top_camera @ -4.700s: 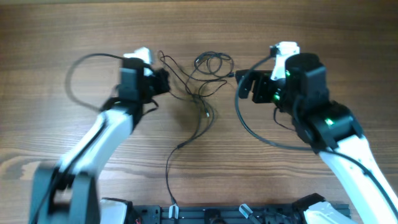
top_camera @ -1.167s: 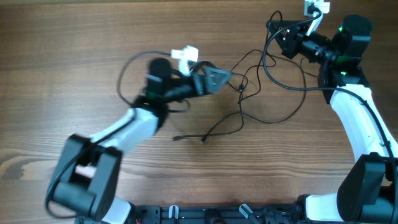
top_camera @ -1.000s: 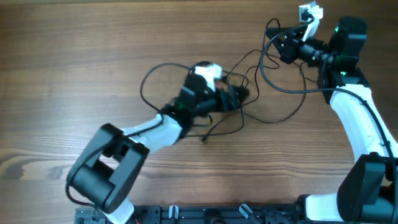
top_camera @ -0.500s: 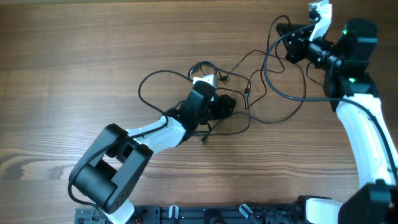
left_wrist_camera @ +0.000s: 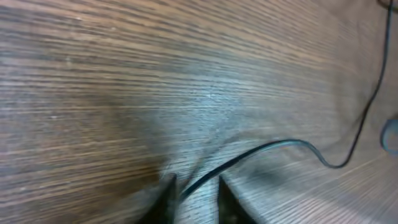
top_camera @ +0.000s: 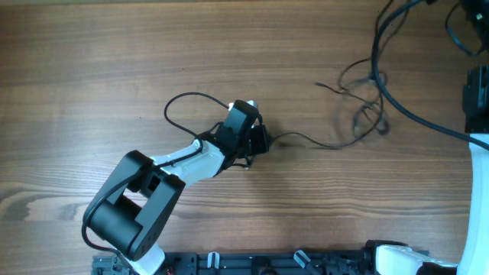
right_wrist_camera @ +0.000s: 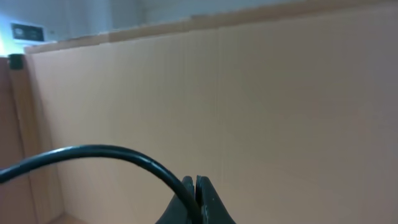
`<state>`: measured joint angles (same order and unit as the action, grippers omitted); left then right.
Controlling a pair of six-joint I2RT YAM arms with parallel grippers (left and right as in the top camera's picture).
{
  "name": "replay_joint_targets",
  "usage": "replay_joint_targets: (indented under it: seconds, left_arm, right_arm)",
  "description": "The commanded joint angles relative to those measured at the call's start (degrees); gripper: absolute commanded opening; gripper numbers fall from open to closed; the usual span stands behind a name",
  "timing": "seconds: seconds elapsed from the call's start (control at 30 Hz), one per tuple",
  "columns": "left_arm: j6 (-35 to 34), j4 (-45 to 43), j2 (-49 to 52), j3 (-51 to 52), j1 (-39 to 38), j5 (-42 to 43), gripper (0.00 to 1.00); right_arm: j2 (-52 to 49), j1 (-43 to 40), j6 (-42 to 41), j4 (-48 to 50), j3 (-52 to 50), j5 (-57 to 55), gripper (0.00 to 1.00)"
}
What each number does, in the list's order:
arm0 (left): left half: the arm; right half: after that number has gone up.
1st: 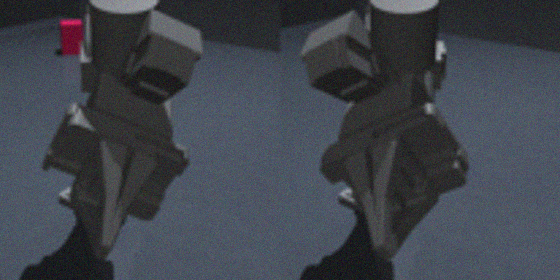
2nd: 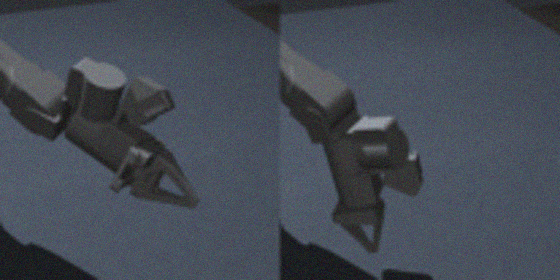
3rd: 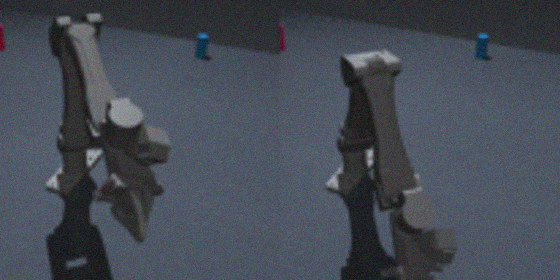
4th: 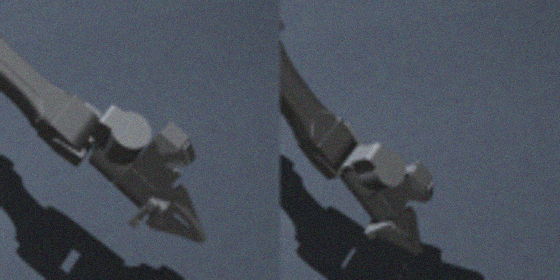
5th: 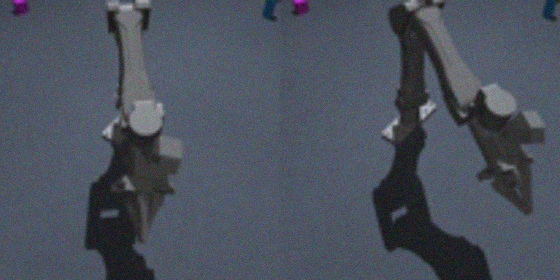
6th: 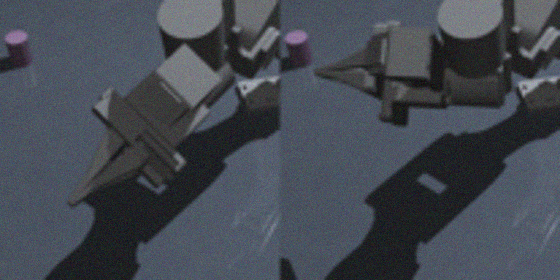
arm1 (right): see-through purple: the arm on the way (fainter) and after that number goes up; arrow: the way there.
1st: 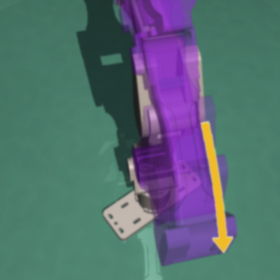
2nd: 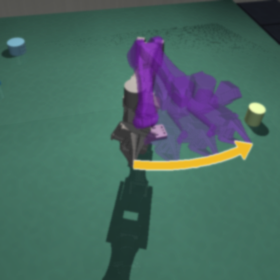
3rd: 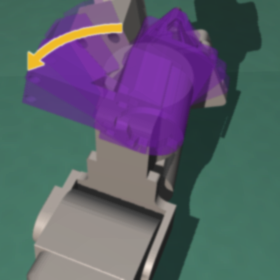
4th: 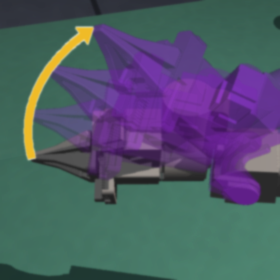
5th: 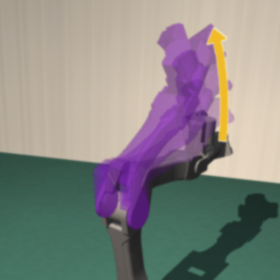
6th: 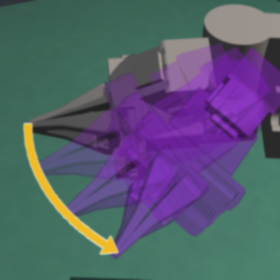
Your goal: Untangle cables
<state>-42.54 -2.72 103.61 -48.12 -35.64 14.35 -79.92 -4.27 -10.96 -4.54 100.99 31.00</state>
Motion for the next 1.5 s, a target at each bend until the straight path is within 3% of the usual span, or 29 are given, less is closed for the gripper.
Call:
replay_joint_targets:
  seconds: [0.0, 0.13, 0.2, 0.3, 0.37, 0.47, 0.57, 0.7, 0.77, 0.8, 0.83, 0.9, 1.0, 1.17, 1.3, 1.47]
  left_arm:
    - [0.2, 0.2, 0.5, 0.4, 0.8, -1.3, 0.04]
    - [1.2, 0.2, -5.3, 0.4, 7.2, 3.5, 0.20]
    - [3.3, 0.3, -9.0, 0.4, 9.7, 5.7, 0.30]
    - [3.4, 1.6, -14.9, 0.4, 13.0, 6.2, 0.36]
    - [3.4, 3.8, -16.7, 0.4, 14.1, 6.2, 0.36]
    - [3.4, 7.8, -16.6, 0.4, 14.2, 4.0, 0.35]
    - [3.4, 12.6, -16.6, 0.4, 14.2, -0.2, 0.41]
    - [3.4, 14.0, -16.6, 0.5, 14.1, -1.4, 0.75]
    - [3.4, 14.0, -16.6, 0.5, 14.1, -1.6, 0.86]
    - [3.3, 14.0, -16.6, 0.4, 14.1, -1.6, 0.97]
    - [3.3, 14.0, -16.6, 0.5, 14.1, -1.6, 1.00]
    - [3.3, 14.0, -16.6, 0.5, 14.1, -1.6, 1.00]
    - [3.3, 14.0, -16.6, 0.5, 14.1, -1.6, 1.00]
    - [3.3, 14.2, -16.6, 0.5, 14.1, -1.6, 1.00]
    - [3.3, 14.2, -16.6, 0.4, 14.1, -1.6, 1.00]
    - [3.3, 14.2, -16.6, 0.5, 14.1, -1.6, 1.00]
  right_arm:
    - [-0.5, 0.4, -1.9, -5.8, 1.1, -3.0, 0.04]
    - [-7.8, 9.4, 0.4, -20.8, 0.9, 3.8, 0.04]
    - [-12.3, 14.6, 2.8, -22.6, 0.9, 3.8, 0.05]
    - [-21.3, 22.7, 10.9, -22.9, 0.9, 2.4, 0.04]
    - [-27.6, 25.5, 11.0, -21.3, 0.9, -4.6, 0.04]
    - [-28.3, 24.8, 11.0, -12.5, 1.4, -4.5, 0.04]
    - [-22.6, 18.9, 11.0, -8.0, 5.2, -9.0, 0.04]
    - [-12.5, 1.8, 11.0, -9.2, 6.1, -26.0, 0.04]
    - [-10.8, -7.6, 10.9, -11.0, 6.1, -34.4, 0.04]
    - [-10.8, -13.9, 11.0, -12.6, 6.1, -37.1, 0.04]
    - [-11.2, -19.8, 11.0, -15.0, 5.9, -37.4, 0.04]
    - [-13.0, -30.0, 11.0, -20.5, 5.7, -37.4, 0.04]
    - [-18.1, -39.1, 11.0, -28.2, 5.0, -37.4, 0.04]
    - [-27.9, -44.5, 11.0, -35.4, 5.0, -37.4, 0.04]
    - [-33.2, -44.9, 11.0, -33.0, 5.0, -37.4, 0.04]
    - [-34.6, -45.0, 12.1, -18.4, 5.0, -37.4, 0.06]
